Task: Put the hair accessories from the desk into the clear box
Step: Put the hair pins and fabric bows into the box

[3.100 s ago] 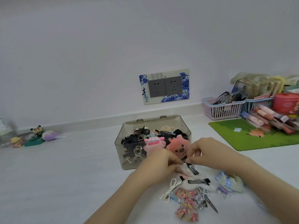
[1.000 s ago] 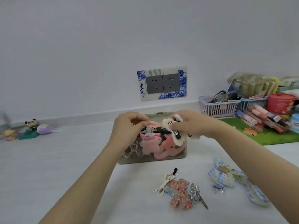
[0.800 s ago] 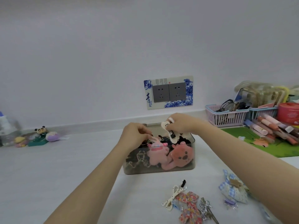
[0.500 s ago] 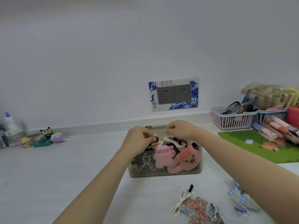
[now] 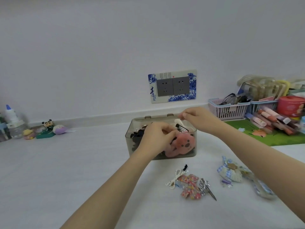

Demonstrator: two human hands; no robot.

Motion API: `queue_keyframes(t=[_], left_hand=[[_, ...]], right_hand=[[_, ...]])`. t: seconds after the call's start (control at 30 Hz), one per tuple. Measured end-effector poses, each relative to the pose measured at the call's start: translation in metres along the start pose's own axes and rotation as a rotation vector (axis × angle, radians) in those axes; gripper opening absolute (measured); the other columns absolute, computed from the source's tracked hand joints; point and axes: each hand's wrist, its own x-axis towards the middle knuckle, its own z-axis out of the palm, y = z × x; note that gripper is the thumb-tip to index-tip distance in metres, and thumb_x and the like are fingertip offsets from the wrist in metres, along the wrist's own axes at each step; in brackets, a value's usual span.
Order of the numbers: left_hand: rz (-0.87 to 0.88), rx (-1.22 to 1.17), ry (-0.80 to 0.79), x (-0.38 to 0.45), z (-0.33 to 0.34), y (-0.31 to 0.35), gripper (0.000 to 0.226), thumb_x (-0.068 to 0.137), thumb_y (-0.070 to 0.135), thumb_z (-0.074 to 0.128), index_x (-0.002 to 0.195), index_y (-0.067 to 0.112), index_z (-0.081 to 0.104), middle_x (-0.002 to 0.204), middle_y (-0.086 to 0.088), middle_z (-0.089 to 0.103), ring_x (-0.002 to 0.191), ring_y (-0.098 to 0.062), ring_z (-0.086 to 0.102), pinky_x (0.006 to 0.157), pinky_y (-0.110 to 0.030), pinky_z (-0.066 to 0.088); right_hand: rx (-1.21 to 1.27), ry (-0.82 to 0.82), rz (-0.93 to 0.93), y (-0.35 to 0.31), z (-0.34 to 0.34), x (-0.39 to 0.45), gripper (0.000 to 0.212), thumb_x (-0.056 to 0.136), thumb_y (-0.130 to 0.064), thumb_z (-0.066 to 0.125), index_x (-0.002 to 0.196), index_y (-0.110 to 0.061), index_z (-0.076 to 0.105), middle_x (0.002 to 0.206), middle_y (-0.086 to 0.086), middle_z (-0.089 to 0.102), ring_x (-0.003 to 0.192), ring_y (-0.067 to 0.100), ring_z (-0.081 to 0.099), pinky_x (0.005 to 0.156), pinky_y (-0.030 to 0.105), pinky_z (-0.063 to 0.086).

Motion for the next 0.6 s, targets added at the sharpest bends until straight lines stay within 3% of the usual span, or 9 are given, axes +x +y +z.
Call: queue_keyframes(t=[0.17, 0.27, 0.33, 0.43, 0.53, 0.6], left_hand=[[-0.01, 0.094, 0.037, 0.012, 0.009, 0.006, 0.01, 0.085, 0.019, 0.064, 0.087, 0.02, 0.074, 0.079, 0.011, 0.064, 0.085, -0.014, 0.062, 0.083, -0.032, 0.049], [-0.155, 0.122, -0.042, 0.043, 0.0, 0.0, 0.013, 0.085, 0.019, 0.066, 0.096, 0.02, 0.073, 0.1, 0.001, 0.071, 0.09, -0.014, 0.062, 0.083, -0.029, 0.051], [-0.204, 0.189, -0.152, 0.059, -0.007, -0.004, 0.019, 0.084, 0.019, 0.068, 0.103, 0.021, 0.072, 0.107, 0.002, 0.07, 0.094, -0.012, 0.061, 0.074, -0.017, 0.046], [-0.178, 0.289, -0.354, 0.076, -0.013, -0.011, 0.023, 0.083, 0.018, 0.07, 0.105, 0.025, 0.072, 0.082, 0.012, 0.066, 0.07, -0.002, 0.055, 0.048, -0.006, 0.037], [-0.125, 0.318, -0.431, 0.091, -0.012, -0.021, 0.026, 0.078, 0.014, 0.072, 0.1, 0.028, 0.074, 0.076, 0.017, 0.064, 0.069, -0.002, 0.057, 0.059, -0.015, 0.042], [-0.102, 0.316, -0.438, 0.099, -0.01, -0.027, 0.022, 0.077, 0.011, 0.072, 0.094, 0.025, 0.075, 0.069, 0.014, 0.066, 0.061, 0.001, 0.059, 0.057, -0.016, 0.043]], right_hand=[[-0.172, -0.06, 0.079, 0.005, -0.001, -0.007, 0.03, 0.094, -0.022, 0.046, 0.115, -0.016, 0.066, 0.12, 0.003, 0.066, 0.107, 0.02, 0.059, 0.083, 0.023, 0.039], [-0.239, -0.085, 0.14, 0.006, -0.002, 0.008, 0.028, 0.091, -0.029, 0.051, 0.11, -0.019, 0.069, 0.115, 0.001, 0.069, 0.104, 0.02, 0.06, 0.093, 0.034, 0.046], [-0.316, -0.113, 0.167, 0.009, 0.001, 0.02, 0.028, 0.088, -0.035, 0.055, 0.107, -0.022, 0.07, 0.112, -0.001, 0.07, 0.104, 0.021, 0.059, 0.097, 0.039, 0.044], [-0.361, -0.15, 0.173, 0.018, 0.005, 0.039, 0.026, 0.082, -0.033, 0.063, 0.1, -0.018, 0.073, 0.108, -0.001, 0.072, 0.102, 0.021, 0.06, 0.1, 0.04, 0.04], [-0.4, -0.153, 0.163, 0.025, 0.01, 0.051, 0.019, 0.077, -0.027, 0.068, 0.086, -0.011, 0.074, 0.099, -0.002, 0.073, 0.098, 0.019, 0.062, 0.097, 0.035, 0.035], [-0.438, -0.154, 0.142, 0.027, 0.011, 0.055, 0.007, 0.076, -0.025, 0.068, 0.073, -0.019, 0.068, 0.091, -0.008, 0.071, 0.094, 0.017, 0.06, 0.09, 0.034, 0.029]])
